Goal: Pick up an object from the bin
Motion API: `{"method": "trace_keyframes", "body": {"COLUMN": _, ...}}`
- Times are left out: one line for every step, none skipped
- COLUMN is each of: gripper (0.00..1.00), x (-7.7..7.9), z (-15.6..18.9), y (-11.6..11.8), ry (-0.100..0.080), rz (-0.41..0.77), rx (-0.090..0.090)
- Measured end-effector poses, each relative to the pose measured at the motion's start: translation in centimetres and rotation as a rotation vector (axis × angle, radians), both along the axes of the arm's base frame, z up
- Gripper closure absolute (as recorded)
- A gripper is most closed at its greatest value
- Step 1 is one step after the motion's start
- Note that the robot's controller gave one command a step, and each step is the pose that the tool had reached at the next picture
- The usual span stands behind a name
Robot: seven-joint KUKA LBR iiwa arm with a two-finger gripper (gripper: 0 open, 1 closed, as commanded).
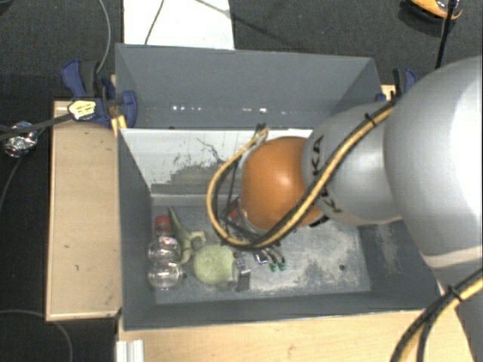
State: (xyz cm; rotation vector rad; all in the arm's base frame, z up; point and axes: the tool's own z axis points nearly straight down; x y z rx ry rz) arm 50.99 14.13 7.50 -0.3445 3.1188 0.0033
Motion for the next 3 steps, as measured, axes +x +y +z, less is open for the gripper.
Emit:
{"method": "trace_keyframes", "body": {"gripper": 1.0, "x": 0.8, "z": -0.4, "y": 3.2, "ry": 0.001, "rz": 0.168, "rx": -0.002}}
{"method": "trace_keyframes", "body": {"gripper": 1.0, "x": 0.8, "z": -0.4, "y": 3.2, "ry": 0.001, "rz": 0.166, "rx": -0.002}}
{"method": "trace_keyframes", "body": {"gripper": 1.0, "x": 0.5, "z": 3.5, "y": 3.3, "ry": 0.01, "rz": 0.174, "rx": -0.004}}
